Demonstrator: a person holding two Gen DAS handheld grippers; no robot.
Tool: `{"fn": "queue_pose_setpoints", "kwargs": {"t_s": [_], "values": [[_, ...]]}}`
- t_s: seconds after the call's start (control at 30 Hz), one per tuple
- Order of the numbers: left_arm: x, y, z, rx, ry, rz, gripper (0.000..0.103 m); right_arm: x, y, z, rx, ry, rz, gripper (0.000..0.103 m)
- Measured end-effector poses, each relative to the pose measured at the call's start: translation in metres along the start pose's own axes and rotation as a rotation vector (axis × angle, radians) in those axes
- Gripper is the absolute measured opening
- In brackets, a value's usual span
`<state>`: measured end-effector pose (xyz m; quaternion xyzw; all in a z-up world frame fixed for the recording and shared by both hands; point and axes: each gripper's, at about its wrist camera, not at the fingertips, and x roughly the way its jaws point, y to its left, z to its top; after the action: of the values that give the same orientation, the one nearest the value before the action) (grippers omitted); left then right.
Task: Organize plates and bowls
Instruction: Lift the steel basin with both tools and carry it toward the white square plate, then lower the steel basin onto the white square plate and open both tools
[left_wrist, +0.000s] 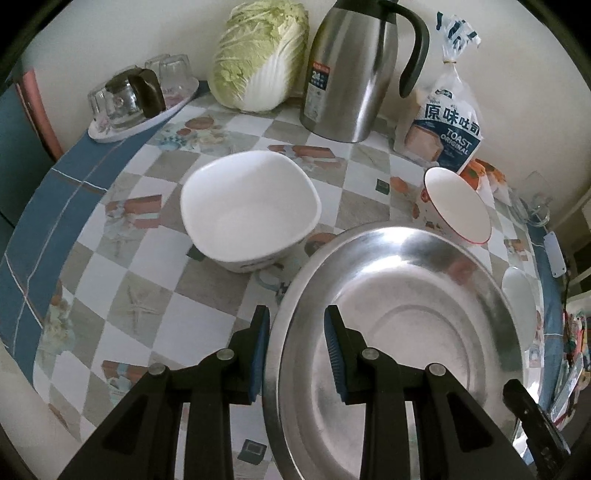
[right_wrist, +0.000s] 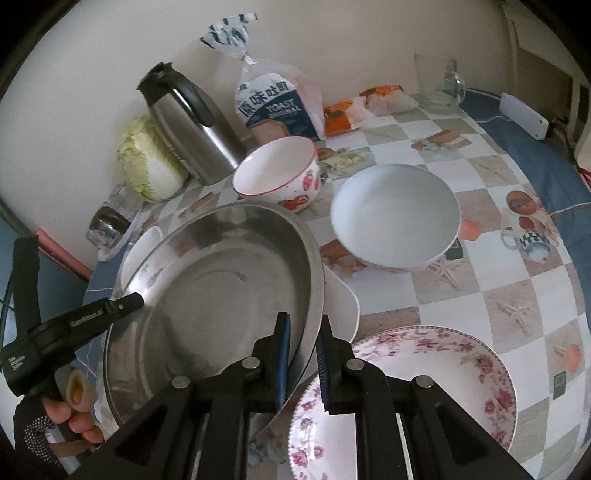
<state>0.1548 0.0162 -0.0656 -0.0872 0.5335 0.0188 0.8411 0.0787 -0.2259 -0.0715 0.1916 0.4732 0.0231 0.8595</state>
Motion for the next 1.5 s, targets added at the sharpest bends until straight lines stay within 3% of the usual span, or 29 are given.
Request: {"fn": "queue_pose_setpoints", "kwargs": {"t_s": [0.4, 0.83, 1.5], "values": [[0.014, 0.009, -0.002, -0.028, 0.017, -0.067, 0.032, 0.014, -0.005, 0.000, -0.001, 0.016, -0.023, 0.014], [0.024, 0.001, -0.005, 0.010, 0.030, -0.086, 0.032, 0.023, -0.009, 0.001, -0.011, 0.021, -0.080, 0.014], [0.033, -0.006, -0.008, 0.043, 0.048, -0.086, 0.032, 0.027, -0.017, 0.002, 0.024, 0.023, -0.088, 0.014]]}}
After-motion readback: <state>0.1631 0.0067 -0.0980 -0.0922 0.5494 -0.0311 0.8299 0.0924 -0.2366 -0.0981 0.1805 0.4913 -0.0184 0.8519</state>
